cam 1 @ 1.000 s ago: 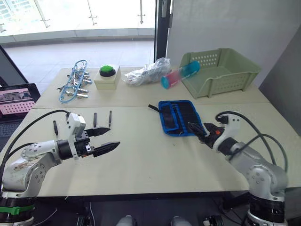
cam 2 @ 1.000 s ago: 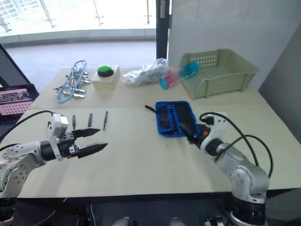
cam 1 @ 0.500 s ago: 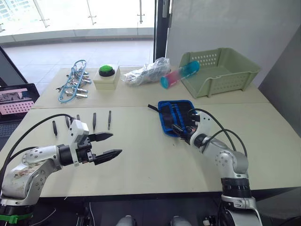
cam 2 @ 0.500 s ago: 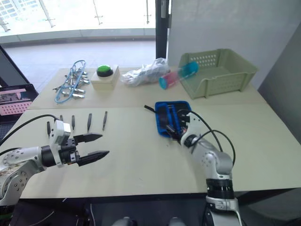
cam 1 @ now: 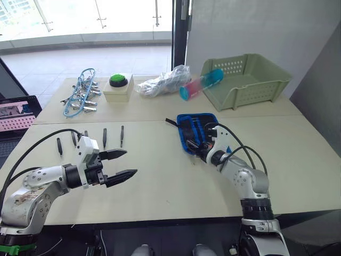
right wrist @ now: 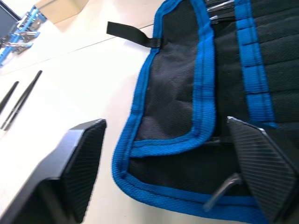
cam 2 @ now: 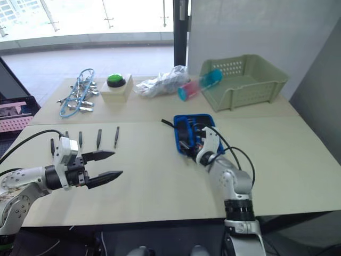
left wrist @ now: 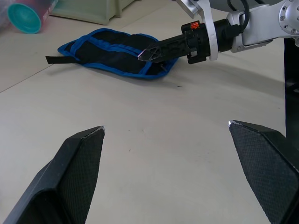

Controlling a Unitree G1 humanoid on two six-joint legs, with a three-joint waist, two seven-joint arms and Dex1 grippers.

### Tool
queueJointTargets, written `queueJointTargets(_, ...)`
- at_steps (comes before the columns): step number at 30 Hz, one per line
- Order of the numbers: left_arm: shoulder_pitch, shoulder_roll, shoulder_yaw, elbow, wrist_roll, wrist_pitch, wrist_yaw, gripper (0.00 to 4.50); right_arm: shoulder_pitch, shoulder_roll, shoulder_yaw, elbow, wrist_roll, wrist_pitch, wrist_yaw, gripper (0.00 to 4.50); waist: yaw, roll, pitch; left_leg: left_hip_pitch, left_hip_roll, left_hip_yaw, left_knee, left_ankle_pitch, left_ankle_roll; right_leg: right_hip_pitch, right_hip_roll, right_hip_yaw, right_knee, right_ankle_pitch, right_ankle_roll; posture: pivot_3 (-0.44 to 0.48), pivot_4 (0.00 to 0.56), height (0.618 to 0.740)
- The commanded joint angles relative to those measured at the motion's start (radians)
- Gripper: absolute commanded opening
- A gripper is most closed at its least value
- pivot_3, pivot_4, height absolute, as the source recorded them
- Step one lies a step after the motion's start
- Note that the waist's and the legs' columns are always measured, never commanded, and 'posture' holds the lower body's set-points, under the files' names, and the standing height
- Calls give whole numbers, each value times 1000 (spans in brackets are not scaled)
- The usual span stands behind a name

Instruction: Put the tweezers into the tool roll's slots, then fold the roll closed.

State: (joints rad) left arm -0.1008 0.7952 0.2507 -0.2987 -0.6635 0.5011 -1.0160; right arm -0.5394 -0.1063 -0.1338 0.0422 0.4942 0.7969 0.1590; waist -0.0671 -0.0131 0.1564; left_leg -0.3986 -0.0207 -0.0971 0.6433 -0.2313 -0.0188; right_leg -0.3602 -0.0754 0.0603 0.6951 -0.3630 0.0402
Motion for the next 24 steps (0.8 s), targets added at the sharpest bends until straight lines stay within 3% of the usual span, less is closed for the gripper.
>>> queueJointTargets(1,4,11,29,-3,12,-24,3,4500,-26,-8,-35,-4,8,-22,5,2968,0,0,0,0,0,0,0,0,0,0,0,0,0,0,0,0,150,740)
queueJointTargets(9,15,0,26,37,32,-41,3,4500,-20,-6,-78,-11,14,-22,3,190,-1,0,0,0,0,0,0,0,0,-1,0,0,0,0,0,0,150,740)
queueJointTargets(10,12,-1,23,45,39,-42,8,4500,-20,-3,-82,-11,16,-22,4,49,-1,0,0,0,0,0,0,0,0,-1,0,0,0,0,0,0,150,740)
queueJointTargets(23,-13,-15,7,78,55,-35,18,4500,-24,-4,-106,-11,32,-20,-7,49,-1,0,0,0,0,0,0,0,0,-1,0,0,1,0,0,0,150,740)
queueJointTargets(24,-12,-17,5,77,56,-36,17,4500,-26,-4,-107,-2,32,-22,-7,278,-1,0,0,0,0,0,0,0,0,-1,0,0,1,0,0,0,150,740)
